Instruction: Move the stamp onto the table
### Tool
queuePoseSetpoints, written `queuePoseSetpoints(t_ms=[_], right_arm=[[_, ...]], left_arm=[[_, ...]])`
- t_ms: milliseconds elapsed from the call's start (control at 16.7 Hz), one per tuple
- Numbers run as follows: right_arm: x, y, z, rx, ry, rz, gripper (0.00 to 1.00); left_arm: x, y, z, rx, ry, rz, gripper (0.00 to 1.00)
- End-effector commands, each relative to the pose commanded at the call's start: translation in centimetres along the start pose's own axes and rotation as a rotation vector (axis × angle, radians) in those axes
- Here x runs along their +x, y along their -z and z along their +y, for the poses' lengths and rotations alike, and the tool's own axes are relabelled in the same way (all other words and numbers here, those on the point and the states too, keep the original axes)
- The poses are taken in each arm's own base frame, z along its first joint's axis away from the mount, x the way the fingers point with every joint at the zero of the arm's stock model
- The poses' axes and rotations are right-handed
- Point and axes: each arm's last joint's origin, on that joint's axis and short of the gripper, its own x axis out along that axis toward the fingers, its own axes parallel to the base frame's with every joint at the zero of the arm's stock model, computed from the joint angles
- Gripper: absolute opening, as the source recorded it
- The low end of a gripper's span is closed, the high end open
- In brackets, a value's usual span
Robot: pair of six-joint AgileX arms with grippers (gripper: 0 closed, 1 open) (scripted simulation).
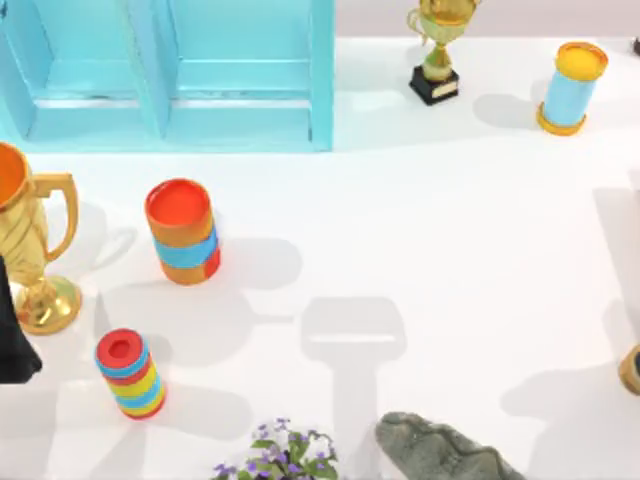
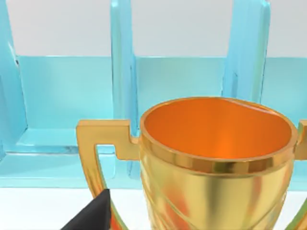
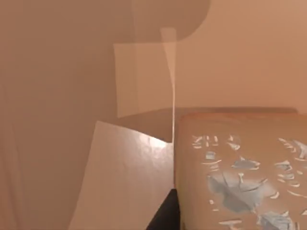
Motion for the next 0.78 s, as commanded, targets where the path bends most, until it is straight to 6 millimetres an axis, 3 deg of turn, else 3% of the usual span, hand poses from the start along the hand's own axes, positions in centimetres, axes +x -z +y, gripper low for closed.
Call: queuePoseSetpoints(t_ms=[180,360,540,780], right_arm=[[-2.6,-1.7,0.3,0.101,-0.002,-0.054,0.00],[-6.8,-3.3,2.4,0.182,0.001,-0.116,0.00],[-10.7,-3.4,6.9,0.162,-0.016,-0.119,0.00],[-14.0,-0.9,13.3,0.029,-0.007,-0.055,0.00]], left_arm=[[0.0,0.0,0.0,0.000,0.000,0.000,1.00],[0.0,0.0,0.0,0.000,0.000,0.000,1.00],[0.0,0.0,0.0,0.000,0.000,0.000,1.00],[0.0,0.0,0.0,0.000,0.000,0.000,1.00]])
